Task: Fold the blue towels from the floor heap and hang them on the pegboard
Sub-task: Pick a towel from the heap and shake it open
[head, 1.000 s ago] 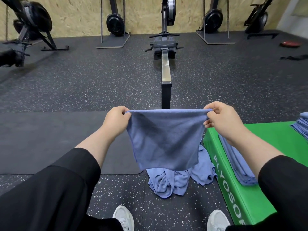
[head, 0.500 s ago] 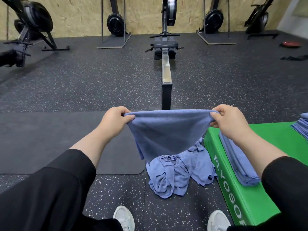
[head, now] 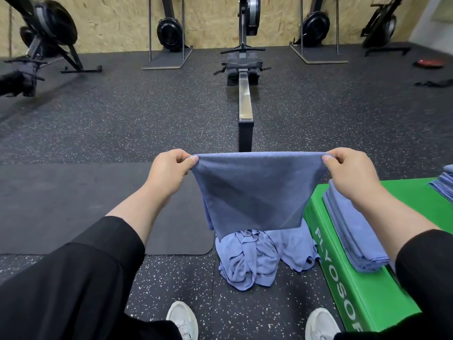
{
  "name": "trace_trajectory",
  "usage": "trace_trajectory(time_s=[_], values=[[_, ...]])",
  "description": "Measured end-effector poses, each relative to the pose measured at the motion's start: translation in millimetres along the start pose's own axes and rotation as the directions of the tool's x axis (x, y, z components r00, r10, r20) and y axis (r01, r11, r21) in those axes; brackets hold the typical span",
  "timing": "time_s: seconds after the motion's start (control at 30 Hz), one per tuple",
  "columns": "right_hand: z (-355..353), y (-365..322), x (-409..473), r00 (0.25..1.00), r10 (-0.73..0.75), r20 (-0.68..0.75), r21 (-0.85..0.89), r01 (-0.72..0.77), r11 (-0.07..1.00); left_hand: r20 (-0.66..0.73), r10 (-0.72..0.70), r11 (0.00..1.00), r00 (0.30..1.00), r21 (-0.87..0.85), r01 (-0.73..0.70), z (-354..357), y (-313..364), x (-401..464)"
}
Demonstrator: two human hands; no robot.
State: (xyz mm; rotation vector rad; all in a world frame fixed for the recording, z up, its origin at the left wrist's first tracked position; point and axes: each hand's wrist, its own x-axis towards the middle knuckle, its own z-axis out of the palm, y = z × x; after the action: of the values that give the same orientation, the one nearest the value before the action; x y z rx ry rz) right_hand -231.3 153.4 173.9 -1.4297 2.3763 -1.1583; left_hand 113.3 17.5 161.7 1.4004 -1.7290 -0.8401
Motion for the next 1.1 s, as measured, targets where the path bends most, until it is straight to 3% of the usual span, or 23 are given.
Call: trace_trajectory(time_s=[0.13, 0.27, 0.4, 0.5, 0.63, 0.8, 0.93, 1.1], values=[[-0.5, -9.4, -3.1, 0.997, 0.047, 0.059, 0.072, -0.051, 0.996, 0.043, -0.097, 0.978, 0.994, -0.181, 0.103, 7.1, 3.4, -1.5], [4.9, -5.9, -0.8, 0.983, 0.147, 0.113, 0.255, -0.171, 0.952, 0.112, -0.257, 0.879, 0.960, -0.385, 0.280, 21.3, 11.2, -6.7], [12.4, -22.9, -8.8, 0.956, 0.209, 0.205, 0.448, -0.281, 0.849, 0.100, -0.408, 0.772, 0.908, -0.493, 0.401, 37.5, 24.9, -9.4], [19.3, -32.4, -11.3, 0.931, 0.214, 0.297, 0.470, -0.338, 0.815, 0.129, -0.436, 0.733, 0.891, -0.523, 0.435, 50.7, 38.9, -13.0], [31.0, -36.5, -11.2, 0.914, 0.183, 0.362, 0.463, -0.346, 0.816, 0.129, -0.370, 0.762, 0.920, -0.524, 0.381, 64.9, 59.4, -23.1], [41.9, -47.8, -18.0, 0.906, 0.141, 0.400, 0.498, -0.344, 0.796, 0.059, -0.147, 0.933, 0.987, -0.323, 0.158, 83.1, 81.9, -41.8], [43.0, -62.5, -27.7, 0.904, 0.075, 0.420, 0.553, -0.321, 0.769, 0.083, 0.003, 0.975, 0.997, -0.223, 0.016, 97.0, 93.1, -58.3], [40.5, -71.8, -33.7, 0.913, 0.033, 0.407, 0.586, -0.289, 0.757, 0.093, 0.085, 0.985, 0.992, -0.156, -0.070, 102.5, 98.6, -67.7]])
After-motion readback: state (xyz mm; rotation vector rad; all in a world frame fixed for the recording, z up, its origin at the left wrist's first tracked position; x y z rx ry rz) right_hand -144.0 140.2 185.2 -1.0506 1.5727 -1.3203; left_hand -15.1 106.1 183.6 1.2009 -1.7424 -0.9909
